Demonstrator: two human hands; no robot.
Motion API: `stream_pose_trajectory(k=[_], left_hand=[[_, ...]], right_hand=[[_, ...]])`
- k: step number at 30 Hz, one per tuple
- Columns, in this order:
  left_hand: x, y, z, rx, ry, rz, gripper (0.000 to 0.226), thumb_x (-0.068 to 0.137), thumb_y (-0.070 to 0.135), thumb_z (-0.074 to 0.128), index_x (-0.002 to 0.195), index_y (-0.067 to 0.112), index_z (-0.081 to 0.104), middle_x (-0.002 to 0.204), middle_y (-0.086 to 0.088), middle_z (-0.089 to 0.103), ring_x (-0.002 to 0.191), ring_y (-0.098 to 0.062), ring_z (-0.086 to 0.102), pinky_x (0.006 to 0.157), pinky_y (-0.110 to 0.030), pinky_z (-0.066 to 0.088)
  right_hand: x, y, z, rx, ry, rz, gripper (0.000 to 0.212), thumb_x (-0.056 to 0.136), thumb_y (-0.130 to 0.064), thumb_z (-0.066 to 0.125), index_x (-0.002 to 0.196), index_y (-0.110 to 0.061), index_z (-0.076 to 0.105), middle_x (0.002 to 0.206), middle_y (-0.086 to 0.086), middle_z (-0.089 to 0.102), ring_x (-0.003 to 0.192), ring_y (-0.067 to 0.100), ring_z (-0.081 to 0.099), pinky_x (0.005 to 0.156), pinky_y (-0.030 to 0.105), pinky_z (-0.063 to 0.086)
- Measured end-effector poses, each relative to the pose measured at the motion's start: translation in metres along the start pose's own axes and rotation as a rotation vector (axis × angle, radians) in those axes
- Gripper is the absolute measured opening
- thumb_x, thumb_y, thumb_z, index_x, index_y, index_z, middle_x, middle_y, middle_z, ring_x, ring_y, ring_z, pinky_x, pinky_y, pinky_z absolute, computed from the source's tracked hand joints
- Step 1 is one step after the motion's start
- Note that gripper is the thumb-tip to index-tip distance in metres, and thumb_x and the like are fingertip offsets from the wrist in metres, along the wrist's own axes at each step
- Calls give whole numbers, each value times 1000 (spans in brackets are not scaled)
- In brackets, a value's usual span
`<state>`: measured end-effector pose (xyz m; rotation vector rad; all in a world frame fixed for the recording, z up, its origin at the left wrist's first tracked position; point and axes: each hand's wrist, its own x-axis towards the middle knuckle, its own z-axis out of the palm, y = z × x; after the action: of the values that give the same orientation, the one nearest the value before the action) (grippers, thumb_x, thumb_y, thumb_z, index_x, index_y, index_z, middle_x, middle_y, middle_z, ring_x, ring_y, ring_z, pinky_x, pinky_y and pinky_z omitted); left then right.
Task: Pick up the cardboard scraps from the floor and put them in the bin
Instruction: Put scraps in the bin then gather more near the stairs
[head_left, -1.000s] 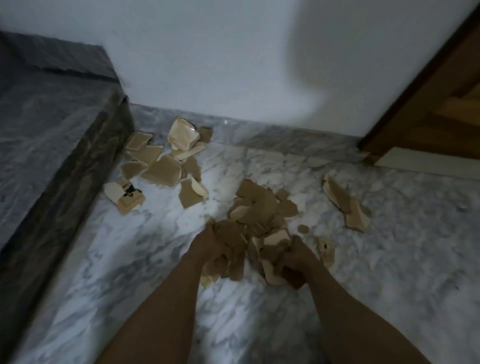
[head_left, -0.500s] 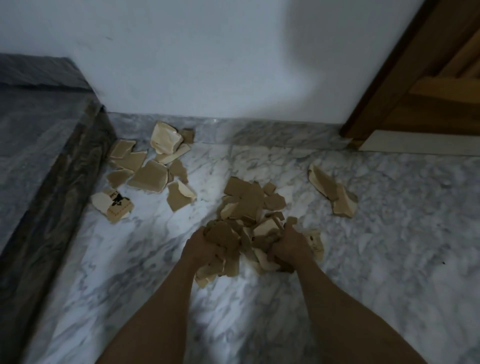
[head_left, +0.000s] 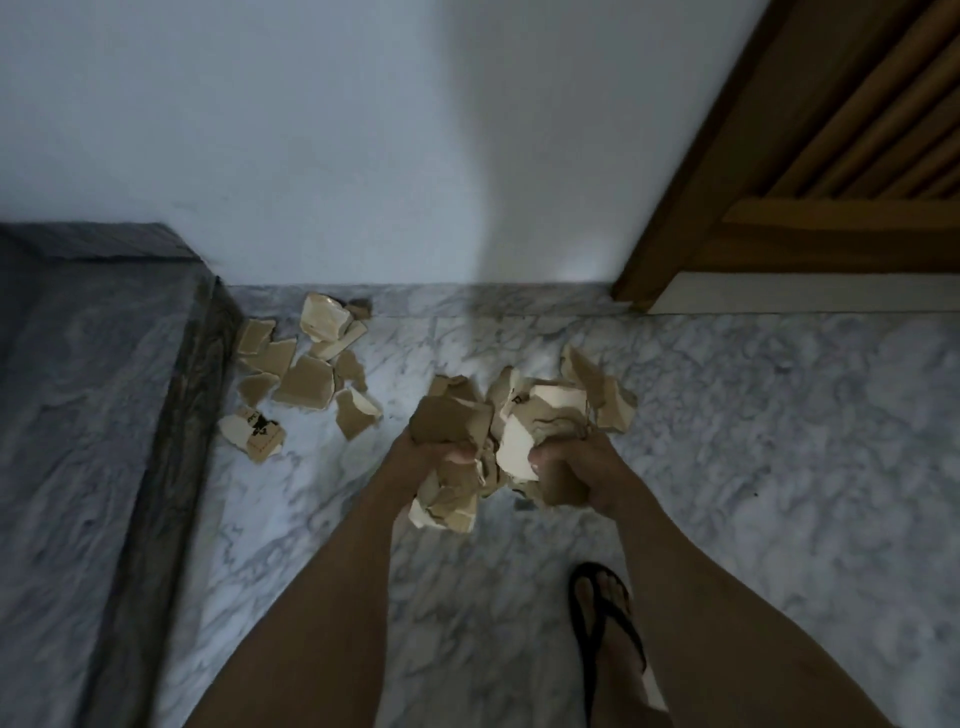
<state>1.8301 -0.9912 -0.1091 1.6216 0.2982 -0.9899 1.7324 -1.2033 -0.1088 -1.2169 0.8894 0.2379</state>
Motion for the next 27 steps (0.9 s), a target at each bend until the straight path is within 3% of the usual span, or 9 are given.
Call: stream_pose_trajectory(k=[2,4,8,13,16,18,22,25,27], left_hand=[[-38,49,20,5,-27,-42,62,52,5,90,110,4,71,107,-19,74,100,-36,70,86,-45,58],[-79,98,46,57,-53,-55,64,57,-2,89,117,8,67,110,-16,73,102,-33,70,88,-44,57],[-165,191,107,222,-185,-11,47,65,3,86,108,12,69,102,-15,74,93,-33,71,81,-44,59],[-271,267,216,504,-394,56,34,66,12,87,98,14,75,95,-15,76,94,-37,71,89,-54,57],[-331,284,308,617,-587,82,37,73,14,85,108,17,72,96,-10,77,93,-32,71,80,-43,59],[-370,286,372,663,-725,93,42,75,14,83,114,21,68,96,-5,77,91,-26,72,70,-34,56],[-451,269,508,775,-977,84,61,61,17,90,118,19,69,99,-9,78,92,-32,73,77,-45,61],[-515,242,598,835,-1132,92,67,47,22,90,111,20,72,96,-9,78,91,-33,73,80,-46,60],[-555,218,647,893,-1221,72,68,42,19,91,108,15,72,95,-11,78,92,-35,73,84,-49,58]], right_hand=[[-44,-34,-13,106,22,35,47,65,11,79,108,-4,70,100,17,72,93,38,68,73,52,58],[-90,-68,-29,180,60,45,46,68,10,79,110,-5,70,103,18,72,94,39,69,74,56,59],[-192,-132,-74,335,155,25,51,68,8,79,115,-6,66,108,22,70,93,41,69,61,42,59],[-347,-180,-151,516,331,-88,51,67,8,79,114,-6,68,112,23,70,101,45,67,77,60,57],[-443,-184,-205,618,479,-181,49,66,9,78,113,-3,68,112,28,68,102,50,65,80,69,53],[-502,-181,-242,675,607,-206,50,62,7,78,110,-5,69,111,27,69,100,48,66,79,66,54],[-608,-159,-321,793,874,-237,52,50,-7,81,102,-13,73,103,20,71,94,42,68,78,57,56],[-678,-130,-373,912,1033,-227,40,54,3,77,90,-16,75,92,18,71,89,41,67,75,54,56],[-719,-108,-398,1012,1122,-239,47,51,6,75,94,-13,75,91,16,72,87,37,67,69,46,55]])
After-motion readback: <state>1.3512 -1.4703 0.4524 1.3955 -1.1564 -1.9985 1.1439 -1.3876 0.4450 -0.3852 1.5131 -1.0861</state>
